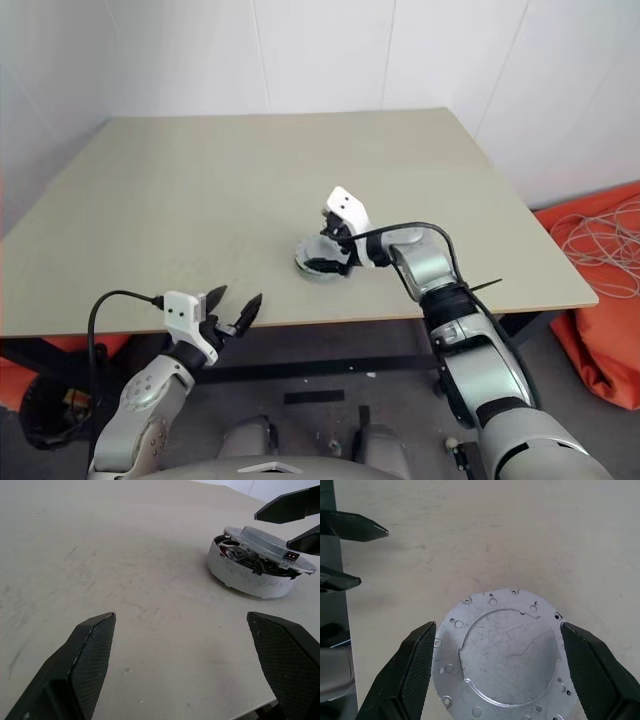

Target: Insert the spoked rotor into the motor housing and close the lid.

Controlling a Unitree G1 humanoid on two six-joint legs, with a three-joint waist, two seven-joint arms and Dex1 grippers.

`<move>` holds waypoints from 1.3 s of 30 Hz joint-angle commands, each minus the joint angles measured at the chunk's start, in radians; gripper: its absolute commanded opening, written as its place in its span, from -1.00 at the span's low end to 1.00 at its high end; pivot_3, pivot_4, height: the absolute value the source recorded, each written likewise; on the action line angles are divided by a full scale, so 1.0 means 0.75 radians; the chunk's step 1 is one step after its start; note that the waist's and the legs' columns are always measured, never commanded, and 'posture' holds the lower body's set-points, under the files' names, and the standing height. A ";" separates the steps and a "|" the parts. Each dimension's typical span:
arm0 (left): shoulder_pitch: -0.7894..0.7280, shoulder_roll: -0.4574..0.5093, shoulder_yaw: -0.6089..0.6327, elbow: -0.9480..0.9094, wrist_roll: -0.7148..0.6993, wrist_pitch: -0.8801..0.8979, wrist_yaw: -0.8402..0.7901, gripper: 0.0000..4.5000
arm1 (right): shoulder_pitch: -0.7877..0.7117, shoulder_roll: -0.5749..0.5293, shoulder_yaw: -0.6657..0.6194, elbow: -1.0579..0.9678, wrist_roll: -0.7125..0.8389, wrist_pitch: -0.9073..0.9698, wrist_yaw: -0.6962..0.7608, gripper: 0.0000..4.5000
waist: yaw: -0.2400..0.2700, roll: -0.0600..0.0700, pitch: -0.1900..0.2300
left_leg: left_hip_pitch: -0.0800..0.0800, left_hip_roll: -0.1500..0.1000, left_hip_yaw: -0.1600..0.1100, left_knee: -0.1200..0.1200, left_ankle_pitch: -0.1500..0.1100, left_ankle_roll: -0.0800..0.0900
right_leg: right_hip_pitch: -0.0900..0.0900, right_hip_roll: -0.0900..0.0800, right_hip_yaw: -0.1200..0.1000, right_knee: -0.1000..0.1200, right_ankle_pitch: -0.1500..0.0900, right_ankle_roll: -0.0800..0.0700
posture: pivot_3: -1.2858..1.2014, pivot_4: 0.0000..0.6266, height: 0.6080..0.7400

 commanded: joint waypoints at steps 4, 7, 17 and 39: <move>0.002 -0.002 0.009 -0.058 0.002 -0.027 0.011 1.00 | -0.052 0.003 0.013 0.016 -0.040 -0.030 -0.020 0.99 | 0.000 0.000 0.000 | 0.000 0.000 0.000 0.000 0.000 0.000 | 0.000 0.000 0.000 0.000 0.000 0.000 | 0.03 -1.00 1.00; 0.000 -0.003 0.009 -0.059 0.002 -0.025 0.014 1.00 | -0.058 0.002 0.017 0.030 -0.054 -0.024 -0.033 0.99 | 0.000 0.000 0.000 | 0.000 0.000 0.000 0.000 0.000 0.000 | 0.000 0.000 0.000 0.000 0.000 0.000 | 0.03 -1.00 1.00; 0.000 -0.006 0.003 -0.081 0.000 -0.012 0.032 1.00 | -0.069 -0.005 0.038 0.063 -0.115 -0.006 -0.057 0.61 | 0.000 0.000 0.000 | 0.000 0.000 0.000 0.000 0.000 0.000 | 0.000 0.000 0.000 0.000 0.000 0.000 | 0.03 -1.00 1.00; -0.013 -0.003 -0.004 -0.144 -0.011 0.057 0.052 1.00 | 0.000 -0.011 -0.007 -0.111 -0.038 0.101 -0.076 0.41 | 0.001 0.000 0.000 | -0.001 0.000 0.000 0.000 0.000 0.001 | -0.001 0.000 0.000 0.000 0.000 0.000 | 0.03 -1.00 1.00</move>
